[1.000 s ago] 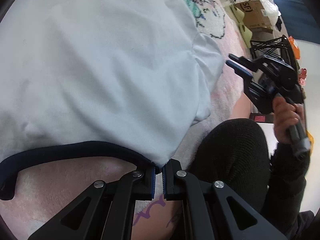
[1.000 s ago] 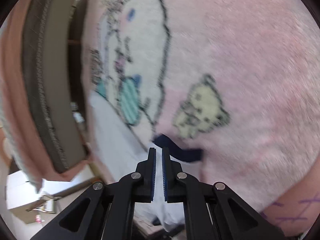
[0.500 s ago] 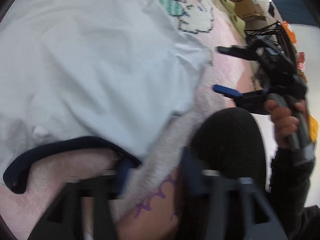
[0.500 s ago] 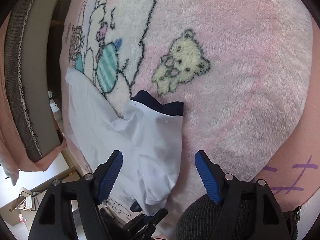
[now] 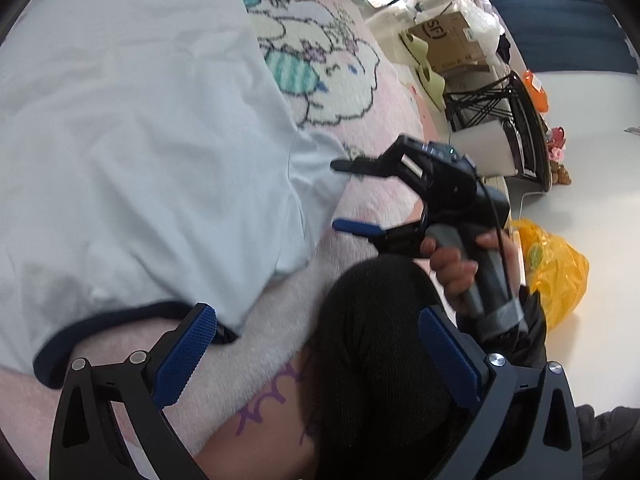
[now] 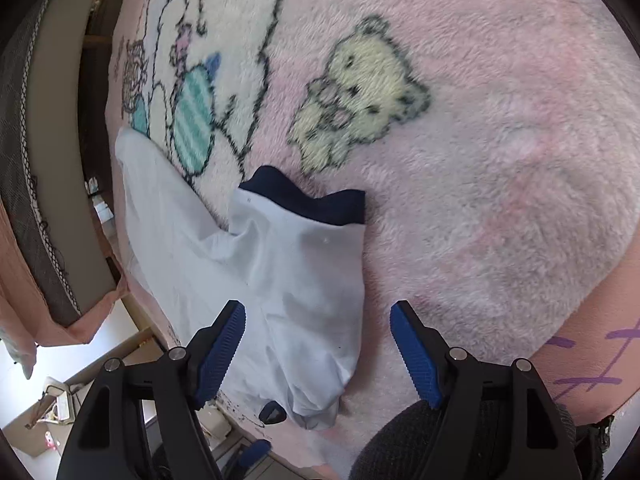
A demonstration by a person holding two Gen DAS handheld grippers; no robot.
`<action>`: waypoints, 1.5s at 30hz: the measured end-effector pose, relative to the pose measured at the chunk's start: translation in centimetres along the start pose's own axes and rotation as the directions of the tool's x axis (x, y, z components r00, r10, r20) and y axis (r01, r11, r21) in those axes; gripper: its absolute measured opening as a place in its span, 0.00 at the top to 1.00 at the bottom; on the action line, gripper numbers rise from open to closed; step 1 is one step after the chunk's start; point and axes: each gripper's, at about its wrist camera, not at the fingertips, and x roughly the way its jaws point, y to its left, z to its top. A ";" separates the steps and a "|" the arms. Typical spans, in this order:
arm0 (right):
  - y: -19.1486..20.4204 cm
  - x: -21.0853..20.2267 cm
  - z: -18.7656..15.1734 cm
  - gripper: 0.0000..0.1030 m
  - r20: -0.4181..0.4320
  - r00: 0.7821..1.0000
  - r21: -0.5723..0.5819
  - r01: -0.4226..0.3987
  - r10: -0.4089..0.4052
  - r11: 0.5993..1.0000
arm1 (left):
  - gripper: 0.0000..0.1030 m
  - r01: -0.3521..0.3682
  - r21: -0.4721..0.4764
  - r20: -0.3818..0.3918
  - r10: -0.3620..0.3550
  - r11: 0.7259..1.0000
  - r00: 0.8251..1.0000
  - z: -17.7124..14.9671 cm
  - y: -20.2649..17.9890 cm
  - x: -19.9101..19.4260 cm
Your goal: Fold clothes
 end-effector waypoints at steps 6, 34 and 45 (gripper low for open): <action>0.4 1.7 0.3 0.27 -0.037 0.999 -0.018 -0.010 0.010 1.000 | 0.00 -0.200 0.218 0.081 0.187 0.955 0.979 2.0 -3.1 1.5; -0.2 1.7 2.4 0.27 -0.047 0.989 0.035 -0.136 0.137 0.990 | 0.00 -0.567 0.807 0.574 0.447 -0.167 0.686 -5.9 -8.8 16.1; -0.4 1.7 2.4 0.26 -0.046 0.988 0.038 -0.148 0.150 0.988 | 0.00 -0.511 0.855 0.467 0.559 -0.089 0.685 -2.9 -7.8 18.0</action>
